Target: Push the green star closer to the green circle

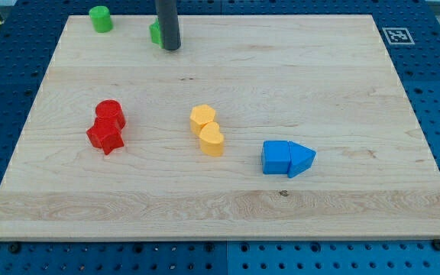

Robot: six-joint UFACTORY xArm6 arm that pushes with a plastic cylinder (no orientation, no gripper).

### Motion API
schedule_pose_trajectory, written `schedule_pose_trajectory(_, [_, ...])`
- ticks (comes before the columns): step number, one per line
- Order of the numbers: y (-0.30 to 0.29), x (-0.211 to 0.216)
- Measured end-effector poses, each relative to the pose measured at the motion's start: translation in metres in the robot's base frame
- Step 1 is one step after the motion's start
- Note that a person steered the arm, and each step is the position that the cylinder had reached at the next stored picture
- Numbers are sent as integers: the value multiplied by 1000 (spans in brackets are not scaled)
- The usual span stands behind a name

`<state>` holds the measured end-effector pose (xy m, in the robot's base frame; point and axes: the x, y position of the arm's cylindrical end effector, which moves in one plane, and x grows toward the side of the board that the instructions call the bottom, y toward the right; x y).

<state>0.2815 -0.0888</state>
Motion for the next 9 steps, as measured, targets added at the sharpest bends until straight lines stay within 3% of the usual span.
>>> schedule_pose_trajectory(3, [41, 17])
schedule_pose_trajectory(6, [21, -24])
schedule_pose_trajectory(9, [-8, -30])
